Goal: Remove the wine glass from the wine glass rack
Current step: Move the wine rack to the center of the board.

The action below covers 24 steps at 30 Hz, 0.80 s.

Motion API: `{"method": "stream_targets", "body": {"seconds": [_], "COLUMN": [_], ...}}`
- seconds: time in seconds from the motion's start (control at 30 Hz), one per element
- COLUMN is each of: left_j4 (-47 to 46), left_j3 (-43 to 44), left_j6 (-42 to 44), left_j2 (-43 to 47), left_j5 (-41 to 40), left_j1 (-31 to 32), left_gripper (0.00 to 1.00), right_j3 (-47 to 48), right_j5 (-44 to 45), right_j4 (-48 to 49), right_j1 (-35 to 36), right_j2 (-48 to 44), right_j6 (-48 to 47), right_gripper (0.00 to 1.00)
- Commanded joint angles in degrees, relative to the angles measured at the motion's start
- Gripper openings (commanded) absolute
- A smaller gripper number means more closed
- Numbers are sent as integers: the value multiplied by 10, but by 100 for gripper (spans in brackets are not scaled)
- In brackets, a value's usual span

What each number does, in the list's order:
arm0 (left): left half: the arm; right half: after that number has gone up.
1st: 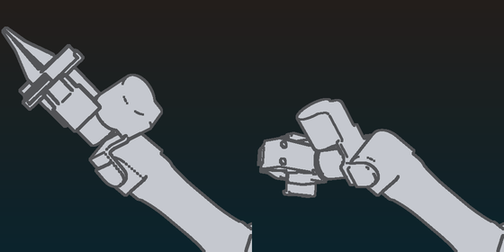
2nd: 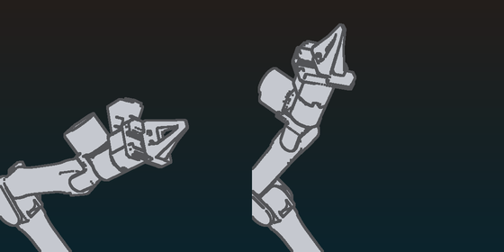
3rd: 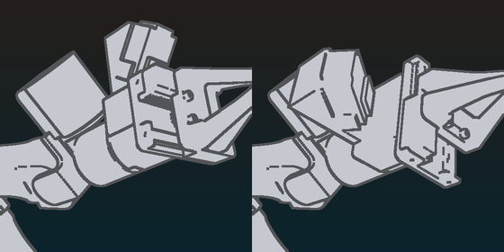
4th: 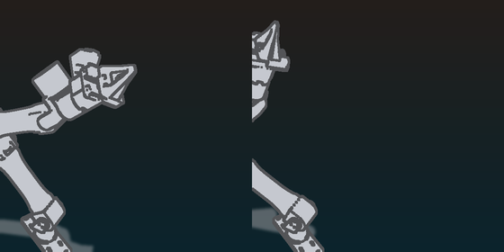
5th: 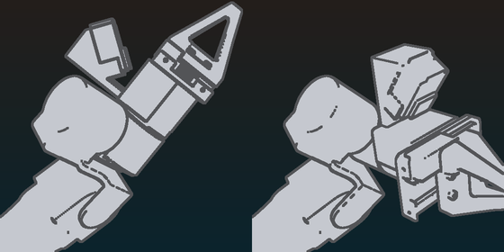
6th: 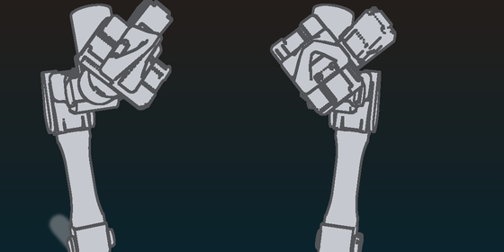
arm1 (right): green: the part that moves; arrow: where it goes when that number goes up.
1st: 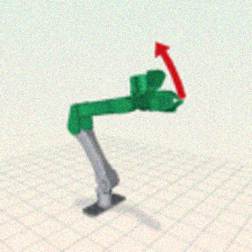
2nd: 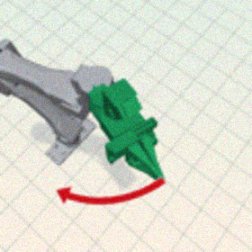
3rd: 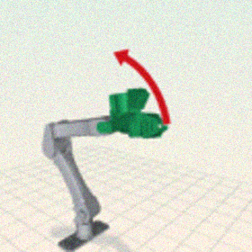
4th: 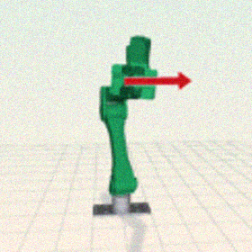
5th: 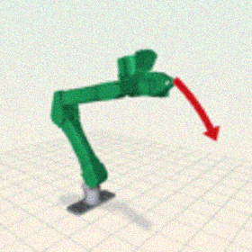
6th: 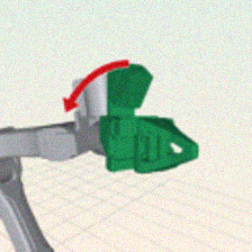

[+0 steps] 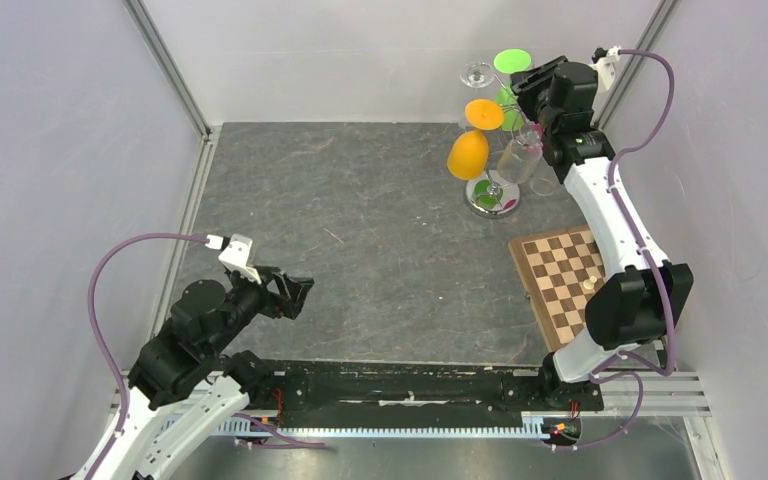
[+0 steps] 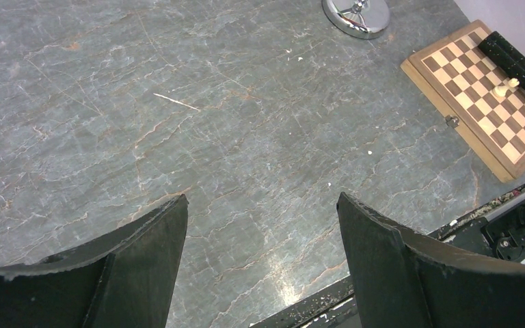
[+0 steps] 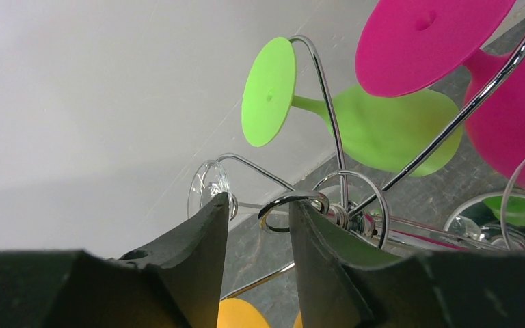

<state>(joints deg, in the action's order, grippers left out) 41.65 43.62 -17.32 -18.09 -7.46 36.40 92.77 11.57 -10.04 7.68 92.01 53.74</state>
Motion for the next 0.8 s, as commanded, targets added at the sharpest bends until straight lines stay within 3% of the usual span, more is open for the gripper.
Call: {"method": "stream_targets", "body": {"seconds": [0.0,0.37,0.77], "left_j4": [-14,-14,-14], "left_j3": [-2,-2,-3], "left_j6": [-17,-17,-16], "left_j2": [-2,-5,-9], "left_j5": [-11,-11,-12], "left_j1": [1,1,1], "left_gripper": [87,87,87], "right_j3": [25,21,-3], "right_j5": [-2,11,18], "right_j4": [22,42,74], "right_j1": [-1,-1,-2], "right_j2": [9,13,2], "right_j6": [15,28,40], "right_gripper": [40,34,7]}}
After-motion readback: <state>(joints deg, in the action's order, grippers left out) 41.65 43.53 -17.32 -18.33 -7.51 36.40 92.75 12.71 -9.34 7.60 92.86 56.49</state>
